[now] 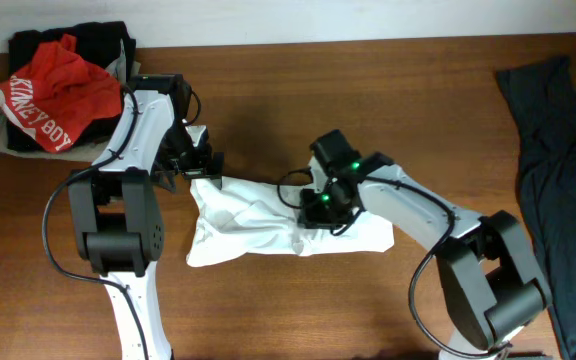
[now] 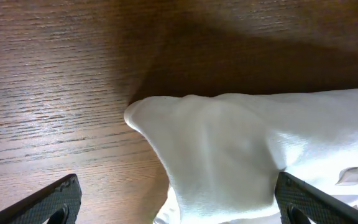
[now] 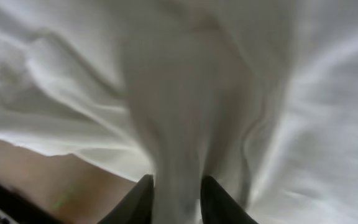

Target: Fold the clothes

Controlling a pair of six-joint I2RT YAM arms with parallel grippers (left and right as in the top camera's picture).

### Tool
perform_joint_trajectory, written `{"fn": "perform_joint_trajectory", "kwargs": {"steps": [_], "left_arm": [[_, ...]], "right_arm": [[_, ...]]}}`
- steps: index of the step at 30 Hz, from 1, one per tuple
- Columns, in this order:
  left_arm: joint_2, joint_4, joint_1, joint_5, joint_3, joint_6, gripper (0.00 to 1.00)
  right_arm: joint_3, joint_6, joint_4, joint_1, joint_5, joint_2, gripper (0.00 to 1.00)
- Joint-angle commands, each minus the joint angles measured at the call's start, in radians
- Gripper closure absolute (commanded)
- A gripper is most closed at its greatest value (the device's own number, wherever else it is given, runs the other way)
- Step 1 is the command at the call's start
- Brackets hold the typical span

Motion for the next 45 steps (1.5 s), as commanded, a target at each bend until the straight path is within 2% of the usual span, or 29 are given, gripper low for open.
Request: {"fn": "perform_joint_trajectory", "kwargs": {"steps": [1,3,6,10,12,15,17,23,27,29,34,37,42,45], "left_arm": [[-0.032,0.002,0.005,0.014,0.015,0.0,0.01],[-0.032,0.002,0.005,0.014,0.015,0.0,0.01],[-0.032,-0.001,0.005,0.014,0.015,0.001,0.01],[-0.032,-0.007,0.005,0.014,0.015,0.001,0.01],[-0.032,-0.006,0.005,0.014,0.015,0.001,0.01],[-0.032,-0.005,0.005,0.014,0.015,0.001,0.01],[-0.032,0.001,0.005,0.014,0.015,0.001,0.01],[-0.032,0.019,0.005,0.014,0.015,0.0,0.01],[-0.032,0.016,0.005,0.014,0.015,0.001,0.01],[-0.032,0.017,0.005,0.014,0.015,0.001,0.01],[-0.032,0.019,0.005,0.014,0.015,0.0,0.01],[-0.032,0.013,0.005,0.014,0.015,0.0,0.01],[-0.032,0.013,0.005,0.014,0.015,0.0,0.01],[-0.032,0.013,0.005,0.014,0.015,0.0,0.01]], "right_arm": [[0.008,0.04,0.037,0.013,-0.083,0.006,0.71],[0.034,0.023,0.032,-0.002,-0.112,0.006,0.67],[0.11,-0.053,-0.03,-0.049,-0.159,-0.001,0.55],[0.25,-0.201,-0.251,-0.158,-0.153,-0.008,0.31],[0.286,-0.246,-0.344,-0.209,-0.104,-0.008,0.27],[0.278,-0.249,-0.468,-0.277,0.009,-0.007,0.31],[0.239,-0.33,-0.497,-0.29,0.021,-0.007,0.33],[0.063,-0.349,-0.406,-0.275,0.015,-0.005,0.45],[-0.053,-0.317,-0.364,-0.294,0.091,-0.005,0.53],[-0.084,-0.275,-0.365,-0.312,0.197,-0.005,0.53],[-0.093,-0.274,-0.368,-0.356,0.227,-0.005,0.52],[-0.081,-0.266,-0.388,-0.367,0.227,-0.006,0.42],[0.061,-0.263,-0.547,-0.383,0.245,-0.01,0.37],[0.152,-0.263,-0.575,-0.383,0.259,-0.016,0.34]]}}
